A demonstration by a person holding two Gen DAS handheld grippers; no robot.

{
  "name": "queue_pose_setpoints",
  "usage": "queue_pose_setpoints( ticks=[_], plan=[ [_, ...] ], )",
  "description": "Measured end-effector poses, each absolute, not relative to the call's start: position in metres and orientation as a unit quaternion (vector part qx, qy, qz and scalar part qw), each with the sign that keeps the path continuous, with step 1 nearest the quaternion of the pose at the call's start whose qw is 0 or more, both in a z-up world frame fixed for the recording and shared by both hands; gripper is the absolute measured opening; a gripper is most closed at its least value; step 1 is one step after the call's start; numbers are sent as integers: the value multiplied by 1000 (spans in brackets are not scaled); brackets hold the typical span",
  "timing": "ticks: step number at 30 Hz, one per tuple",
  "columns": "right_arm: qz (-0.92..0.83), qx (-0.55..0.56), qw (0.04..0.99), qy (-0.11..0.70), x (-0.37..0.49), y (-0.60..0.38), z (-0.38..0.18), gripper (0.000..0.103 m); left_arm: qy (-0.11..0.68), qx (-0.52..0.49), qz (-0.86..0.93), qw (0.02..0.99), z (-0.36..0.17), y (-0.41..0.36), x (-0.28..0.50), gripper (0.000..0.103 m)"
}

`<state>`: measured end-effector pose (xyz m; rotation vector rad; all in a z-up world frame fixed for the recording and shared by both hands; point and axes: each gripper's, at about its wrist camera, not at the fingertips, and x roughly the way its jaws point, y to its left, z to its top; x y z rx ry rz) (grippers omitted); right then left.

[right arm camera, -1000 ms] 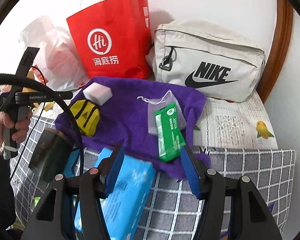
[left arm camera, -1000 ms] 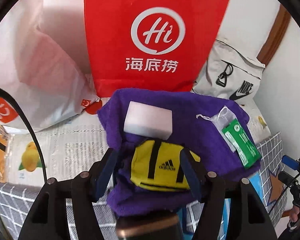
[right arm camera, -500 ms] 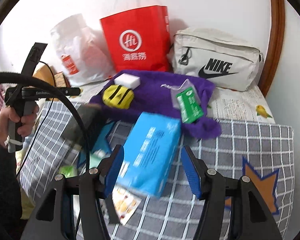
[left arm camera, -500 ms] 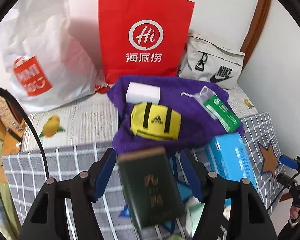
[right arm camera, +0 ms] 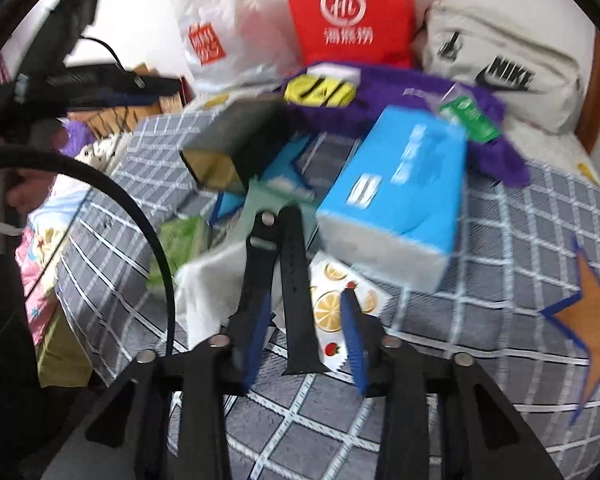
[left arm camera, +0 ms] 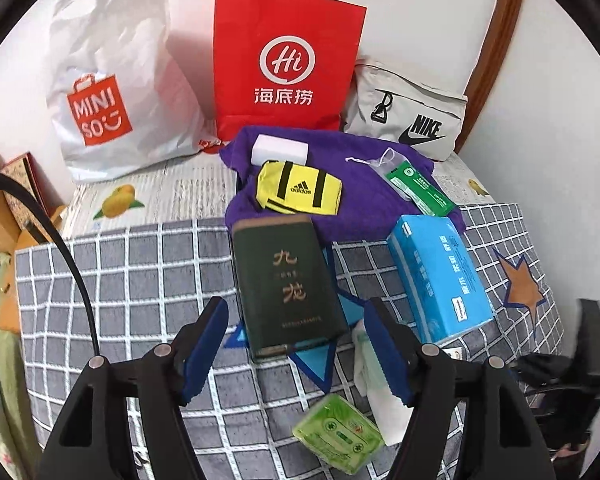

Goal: Organize soft objects
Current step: 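Reach down and grasp the black watch strap with the right gripper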

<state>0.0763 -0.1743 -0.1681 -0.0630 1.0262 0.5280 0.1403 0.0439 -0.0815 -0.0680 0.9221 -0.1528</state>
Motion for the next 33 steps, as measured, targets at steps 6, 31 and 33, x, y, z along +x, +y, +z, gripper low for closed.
queue_pose_setpoints(
  ticks=[6, 31, 33],
  plan=[
    [250, -53, 829, 497, 82, -157, -189, 33, 457, -54, -74, 884, -99, 49, 135, 69],
    [204, -107, 832, 504, 62, -162, -197, 21, 484, -77, -81, 868, -131, 58, 119, 69],
    [199, -110, 834, 502, 64, -159, -200, 22, 487, -80, -81, 866, -133, 60, 117, 69]
  ],
)
